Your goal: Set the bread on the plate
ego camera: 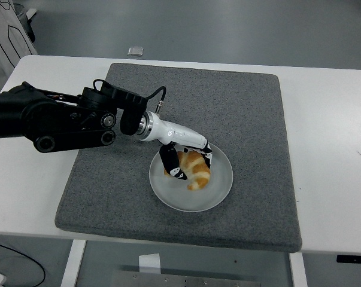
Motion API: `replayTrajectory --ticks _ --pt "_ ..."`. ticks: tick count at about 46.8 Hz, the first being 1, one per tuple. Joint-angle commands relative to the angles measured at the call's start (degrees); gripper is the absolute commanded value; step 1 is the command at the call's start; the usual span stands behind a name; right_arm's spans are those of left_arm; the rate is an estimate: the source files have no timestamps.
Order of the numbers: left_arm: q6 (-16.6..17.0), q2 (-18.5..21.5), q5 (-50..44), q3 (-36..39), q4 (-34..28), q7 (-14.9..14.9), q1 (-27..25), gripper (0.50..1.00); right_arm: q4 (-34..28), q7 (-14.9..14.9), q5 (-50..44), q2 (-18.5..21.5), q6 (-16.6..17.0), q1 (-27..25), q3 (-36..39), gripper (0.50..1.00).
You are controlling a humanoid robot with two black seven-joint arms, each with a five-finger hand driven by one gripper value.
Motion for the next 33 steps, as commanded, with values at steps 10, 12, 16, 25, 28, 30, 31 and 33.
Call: replayTrajectory --ticks 10,12,16,25,28,30,31,33 --pt "-0.1 0.1 0.0 0.7 0.1 0.0 0.0 0.500 0.0 0.0 0.0 0.0 0.0 0.1 0.0 0.932" --pt "-0.1 0.1 0.0 0.9 0.1 0.0 0.0 0.500 0.0 0.0 0.1 0.0 0.0 0.0 0.0 0.932" --pt "-0.1 0.1 -0.1 0.9 0.2 0.0 0.0 0.500 0.0 0.0 0.0 0.0 0.0 0.0 0.0 0.932" --pt "-0.1 0.1 -0.1 1.0 0.3 0.0 0.0 0.500 0.0 0.0 0.0 0.0 0.0 0.0 0.0 0.932" --pt "-0.1 0.1 -0.1 1.0 0.4 0.0 0.0 0.500 0.0 0.0 0.0 0.0 0.0 0.0 0.0 0.932" --pt "-0.1 0.1 -0.2 1.0 0.3 0.0 0.0 0.500 0.0 0.0 0.0 0.0 0.0 0.0 0.0 0.932" --pt "-0.1 0.1 -0.2 1.1 0.4 0.0 0.0 0.500 0.0 0.0 0.0 0.0 0.0 0.0 0.0 0.932" --pt "0.0 0.1 -0.2 1.4 0.3 -0.1 0.0 0.500 0.0 0.0 0.0 0.0 0.0 0.0 0.0 0.932"
